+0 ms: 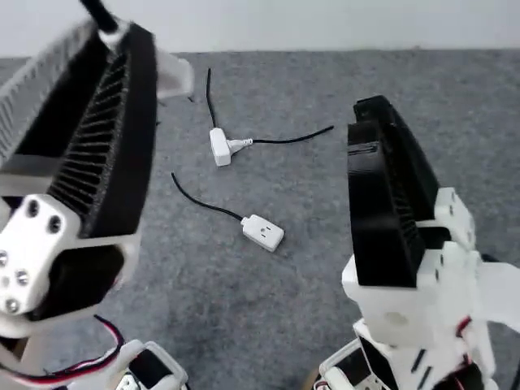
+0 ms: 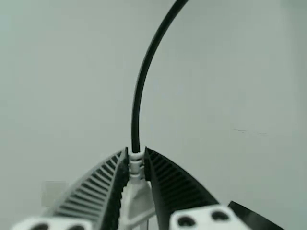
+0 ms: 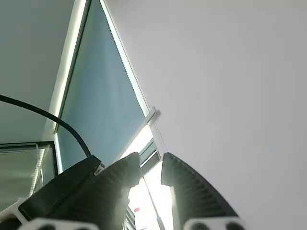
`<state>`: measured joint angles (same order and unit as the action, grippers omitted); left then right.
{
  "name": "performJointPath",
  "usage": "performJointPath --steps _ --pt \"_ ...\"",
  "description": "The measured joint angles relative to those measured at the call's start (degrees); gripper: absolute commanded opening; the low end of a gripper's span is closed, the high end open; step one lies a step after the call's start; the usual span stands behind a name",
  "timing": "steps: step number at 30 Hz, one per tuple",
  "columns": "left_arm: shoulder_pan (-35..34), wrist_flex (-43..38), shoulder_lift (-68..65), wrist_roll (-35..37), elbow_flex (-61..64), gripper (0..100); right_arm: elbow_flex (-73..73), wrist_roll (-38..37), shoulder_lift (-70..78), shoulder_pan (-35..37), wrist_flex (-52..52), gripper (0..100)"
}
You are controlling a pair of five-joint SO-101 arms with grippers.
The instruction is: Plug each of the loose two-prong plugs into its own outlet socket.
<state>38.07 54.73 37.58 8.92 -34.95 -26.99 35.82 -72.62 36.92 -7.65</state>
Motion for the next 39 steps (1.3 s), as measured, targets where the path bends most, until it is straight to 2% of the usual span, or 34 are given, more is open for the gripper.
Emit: performJointPath --steps 12,20,24,32,39 --pt "1.14 3.69 0.44 0.00 -3.25 1 -4.40 0.09 -2.29 0.18 0.09 8.3" --pt "1.67 6.33 3.60 0.79 -4.48 1 -5.27 0.09 10.64 -1.49 5.71 8.4" --pt "6.15 6.59 3.69 4.84 -4.48 1 -5.36 0.09 17.14 -1.67 9.76 8.5" --pt "9.05 4.75 -0.18 5.45 -4.48 1 -5.36 0.09 19.43 -1.49 12.13 8.7" --pt "9.23 0.79 -5.01 -0.62 -4.48 1 -5.54 0.09 19.60 -1.41 12.13 8.7"
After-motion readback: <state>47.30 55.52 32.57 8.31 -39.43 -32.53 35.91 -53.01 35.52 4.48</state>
